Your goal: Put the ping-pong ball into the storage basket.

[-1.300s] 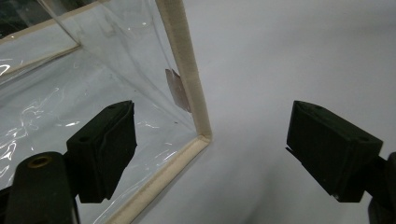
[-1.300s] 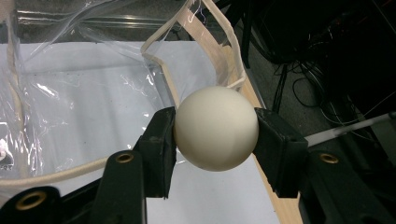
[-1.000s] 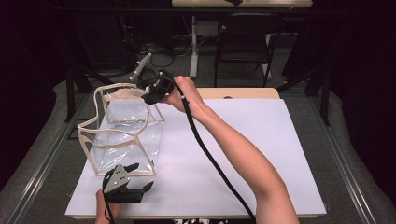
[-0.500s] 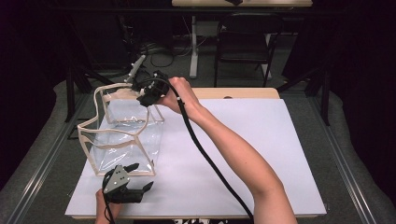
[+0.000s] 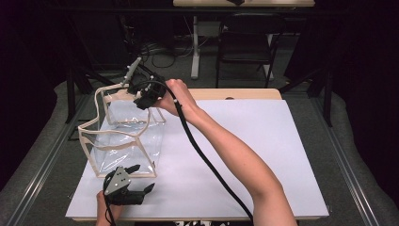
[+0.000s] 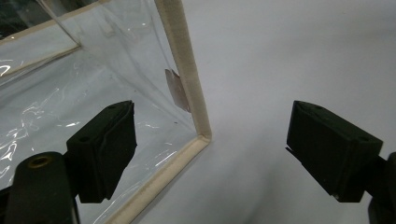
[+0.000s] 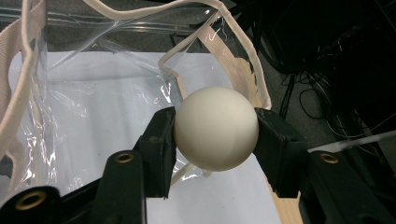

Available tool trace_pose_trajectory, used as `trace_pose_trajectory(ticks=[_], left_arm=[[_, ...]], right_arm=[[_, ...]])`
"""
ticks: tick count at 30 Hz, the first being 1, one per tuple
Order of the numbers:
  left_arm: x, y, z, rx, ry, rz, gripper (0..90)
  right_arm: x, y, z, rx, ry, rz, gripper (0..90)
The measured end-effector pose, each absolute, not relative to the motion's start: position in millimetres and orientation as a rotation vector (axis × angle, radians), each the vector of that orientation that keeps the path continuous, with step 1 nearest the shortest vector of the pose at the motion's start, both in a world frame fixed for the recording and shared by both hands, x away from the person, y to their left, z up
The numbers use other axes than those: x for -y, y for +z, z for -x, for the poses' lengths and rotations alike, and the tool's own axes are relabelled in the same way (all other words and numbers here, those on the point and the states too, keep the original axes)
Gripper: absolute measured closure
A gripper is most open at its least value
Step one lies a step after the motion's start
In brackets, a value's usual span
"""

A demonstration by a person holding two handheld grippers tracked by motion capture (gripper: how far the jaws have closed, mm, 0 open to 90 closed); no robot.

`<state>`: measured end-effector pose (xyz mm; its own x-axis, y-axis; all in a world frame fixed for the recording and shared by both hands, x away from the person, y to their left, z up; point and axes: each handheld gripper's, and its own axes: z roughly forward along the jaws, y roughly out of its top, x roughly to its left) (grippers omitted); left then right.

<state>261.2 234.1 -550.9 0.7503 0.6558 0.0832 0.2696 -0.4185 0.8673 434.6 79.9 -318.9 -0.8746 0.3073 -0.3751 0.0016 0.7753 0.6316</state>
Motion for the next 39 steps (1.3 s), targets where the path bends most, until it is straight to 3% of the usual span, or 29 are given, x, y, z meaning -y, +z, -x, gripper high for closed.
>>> trace_pose_trajectory(ticks=[39], left_arm=[[-234,-551,-261,-0.698,0.517,-2.009,16.1]], right_arm=[[-105,-334,-426,-2.546,0.869,-0.173,50.8]])
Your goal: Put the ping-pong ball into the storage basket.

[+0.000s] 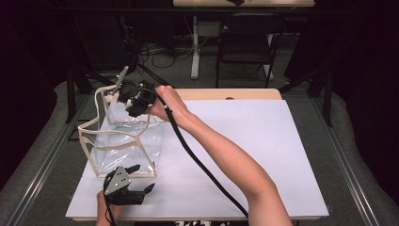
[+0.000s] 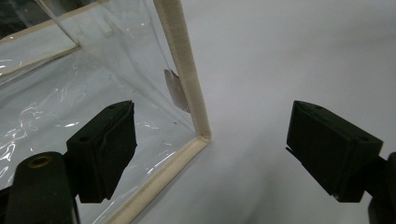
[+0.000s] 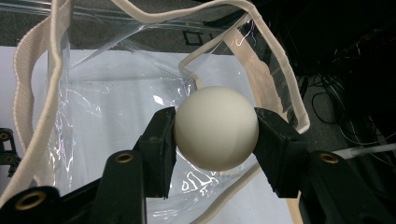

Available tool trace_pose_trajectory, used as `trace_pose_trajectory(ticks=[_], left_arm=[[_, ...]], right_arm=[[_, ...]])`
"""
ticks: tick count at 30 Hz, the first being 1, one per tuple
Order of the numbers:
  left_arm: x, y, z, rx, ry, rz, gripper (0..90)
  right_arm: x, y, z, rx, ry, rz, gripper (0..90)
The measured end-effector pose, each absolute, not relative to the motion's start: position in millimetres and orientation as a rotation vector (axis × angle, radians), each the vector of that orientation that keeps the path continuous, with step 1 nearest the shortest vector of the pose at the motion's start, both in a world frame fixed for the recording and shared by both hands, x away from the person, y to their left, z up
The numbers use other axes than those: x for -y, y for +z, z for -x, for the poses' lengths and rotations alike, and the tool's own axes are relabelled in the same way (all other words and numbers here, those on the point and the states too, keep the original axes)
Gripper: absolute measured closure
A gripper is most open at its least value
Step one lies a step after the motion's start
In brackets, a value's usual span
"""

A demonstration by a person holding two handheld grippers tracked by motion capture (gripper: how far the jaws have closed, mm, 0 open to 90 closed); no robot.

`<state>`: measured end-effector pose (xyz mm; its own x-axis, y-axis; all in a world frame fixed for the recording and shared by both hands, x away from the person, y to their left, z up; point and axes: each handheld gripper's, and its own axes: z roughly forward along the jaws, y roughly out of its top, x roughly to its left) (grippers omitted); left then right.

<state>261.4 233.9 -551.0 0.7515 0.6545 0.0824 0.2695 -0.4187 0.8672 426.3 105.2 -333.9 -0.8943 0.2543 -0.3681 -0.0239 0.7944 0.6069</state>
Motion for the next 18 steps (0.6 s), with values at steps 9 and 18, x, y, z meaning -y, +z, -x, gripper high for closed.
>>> trace_pose_trajectory(ticks=[9,18], left_arm=[[-234,-551,-261,-0.697,0.518,-2.009,16.1],[-234,-551,-261,-0.695,0.518,-2.01,16.1]], right_arm=[[-109,-339,-426,-2.566,0.852,-0.172,50.8],[-111,-345,-426,-2.584,0.838,-0.164,50.7]])
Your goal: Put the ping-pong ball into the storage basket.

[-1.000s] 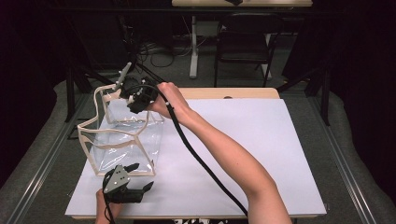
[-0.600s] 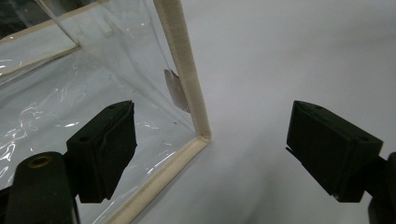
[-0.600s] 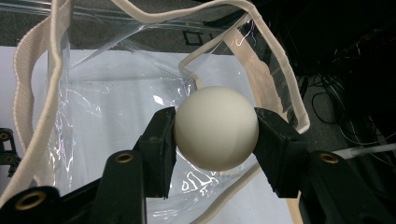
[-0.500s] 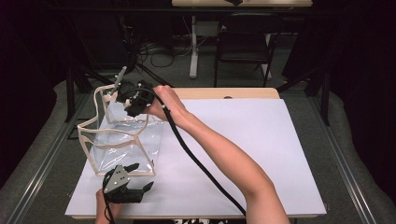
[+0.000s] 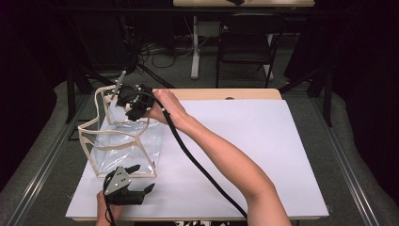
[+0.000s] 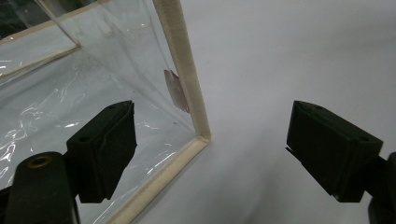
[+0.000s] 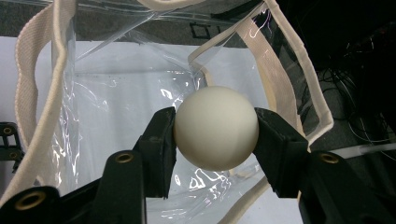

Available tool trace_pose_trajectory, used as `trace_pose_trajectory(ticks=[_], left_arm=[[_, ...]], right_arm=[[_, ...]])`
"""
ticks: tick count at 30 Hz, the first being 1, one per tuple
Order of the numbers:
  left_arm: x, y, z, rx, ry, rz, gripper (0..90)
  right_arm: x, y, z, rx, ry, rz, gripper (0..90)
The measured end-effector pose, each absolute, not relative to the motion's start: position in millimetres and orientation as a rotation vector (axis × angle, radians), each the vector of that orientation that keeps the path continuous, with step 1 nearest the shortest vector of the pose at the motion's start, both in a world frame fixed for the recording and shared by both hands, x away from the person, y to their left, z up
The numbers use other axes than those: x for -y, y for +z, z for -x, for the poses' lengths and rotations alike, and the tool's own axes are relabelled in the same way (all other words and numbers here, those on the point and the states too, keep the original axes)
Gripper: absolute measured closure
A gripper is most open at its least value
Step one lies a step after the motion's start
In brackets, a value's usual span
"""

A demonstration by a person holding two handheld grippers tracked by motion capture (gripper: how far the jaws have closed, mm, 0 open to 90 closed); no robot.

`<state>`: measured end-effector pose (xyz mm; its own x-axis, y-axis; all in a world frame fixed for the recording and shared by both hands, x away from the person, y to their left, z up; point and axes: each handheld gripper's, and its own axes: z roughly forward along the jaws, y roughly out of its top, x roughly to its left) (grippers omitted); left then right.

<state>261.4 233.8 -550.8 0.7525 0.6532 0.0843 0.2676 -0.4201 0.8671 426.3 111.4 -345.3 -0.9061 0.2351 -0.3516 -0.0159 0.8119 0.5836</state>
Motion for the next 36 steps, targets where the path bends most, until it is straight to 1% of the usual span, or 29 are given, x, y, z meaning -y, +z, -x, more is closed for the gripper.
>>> trace_pose_trajectory(ticks=[26,27,30,36], left_arm=[[-234,-551,-261,-0.695,0.519,-2.01,16.1],[-234,-551,-261,-0.695,0.519,-2.01,16.1],[-234,-551,-261,-0.696,0.518,-2.01,16.1],[-234,-551,-261,-0.695,0.517,-2.011,16.1]], right_arm=[[-116,-358,-428,-2.642,0.799,-0.185,50.2],[-116,-359,-428,-2.645,0.801,-0.189,48.3],[-115,-359,-429,-2.647,0.816,-0.217,35.4],[-103,-355,-430,-2.657,0.906,-0.257,21.3]])
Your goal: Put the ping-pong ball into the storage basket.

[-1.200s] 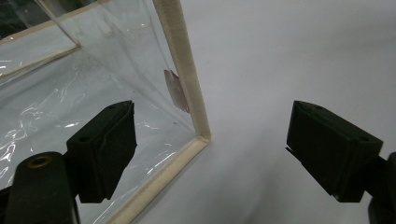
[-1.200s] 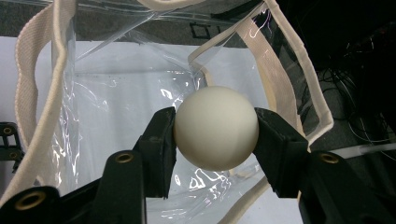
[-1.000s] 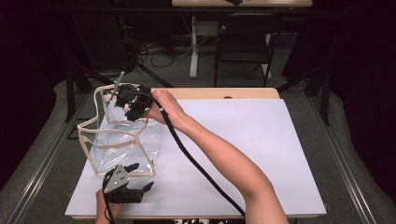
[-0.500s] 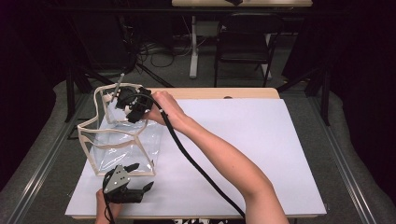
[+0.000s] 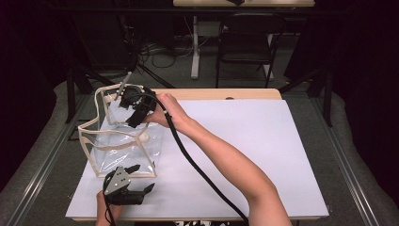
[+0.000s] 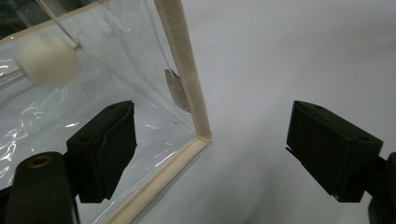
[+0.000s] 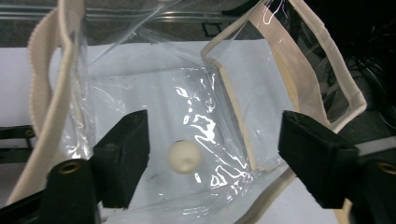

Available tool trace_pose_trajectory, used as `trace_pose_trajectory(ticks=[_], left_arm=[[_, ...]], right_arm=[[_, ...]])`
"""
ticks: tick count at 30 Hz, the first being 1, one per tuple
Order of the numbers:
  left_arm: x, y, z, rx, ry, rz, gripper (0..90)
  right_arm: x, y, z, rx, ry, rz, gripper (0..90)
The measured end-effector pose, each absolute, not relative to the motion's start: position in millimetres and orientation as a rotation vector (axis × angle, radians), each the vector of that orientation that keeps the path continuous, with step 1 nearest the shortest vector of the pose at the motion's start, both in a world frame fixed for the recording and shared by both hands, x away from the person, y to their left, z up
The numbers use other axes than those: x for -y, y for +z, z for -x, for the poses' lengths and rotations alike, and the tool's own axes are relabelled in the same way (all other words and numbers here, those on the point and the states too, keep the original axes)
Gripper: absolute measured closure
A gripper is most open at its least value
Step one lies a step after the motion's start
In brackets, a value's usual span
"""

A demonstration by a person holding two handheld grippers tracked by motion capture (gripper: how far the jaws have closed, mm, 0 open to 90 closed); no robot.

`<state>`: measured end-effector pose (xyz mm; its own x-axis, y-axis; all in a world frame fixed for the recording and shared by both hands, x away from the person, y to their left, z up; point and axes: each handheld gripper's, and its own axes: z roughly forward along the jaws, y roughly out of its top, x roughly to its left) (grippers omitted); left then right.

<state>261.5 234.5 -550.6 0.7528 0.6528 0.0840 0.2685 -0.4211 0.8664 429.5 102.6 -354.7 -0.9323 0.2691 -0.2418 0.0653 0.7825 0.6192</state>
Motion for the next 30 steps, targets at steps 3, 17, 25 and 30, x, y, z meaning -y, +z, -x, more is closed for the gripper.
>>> trace_pose_trajectory(ticks=[3,17,25,30], left_arm=[[-234,-551,-262,-0.695,0.518,-2.011,16.1],[-234,-551,-262,-0.697,0.517,-2.009,16.1],[-233,-551,-262,-0.695,0.517,-2.014,16.1],[-233,-551,-262,-0.696,0.516,-2.018,16.1]], right_arm=[[-94,-352,-428,-2.643,0.941,-0.272,15.4],[-47,-345,-425,-2.609,1.04,-0.333,9.2],[-23,-349,-425,-2.592,1.033,-0.376,6.4],[-10,-354,-426,-2.591,1.024,-0.401,5.5]])
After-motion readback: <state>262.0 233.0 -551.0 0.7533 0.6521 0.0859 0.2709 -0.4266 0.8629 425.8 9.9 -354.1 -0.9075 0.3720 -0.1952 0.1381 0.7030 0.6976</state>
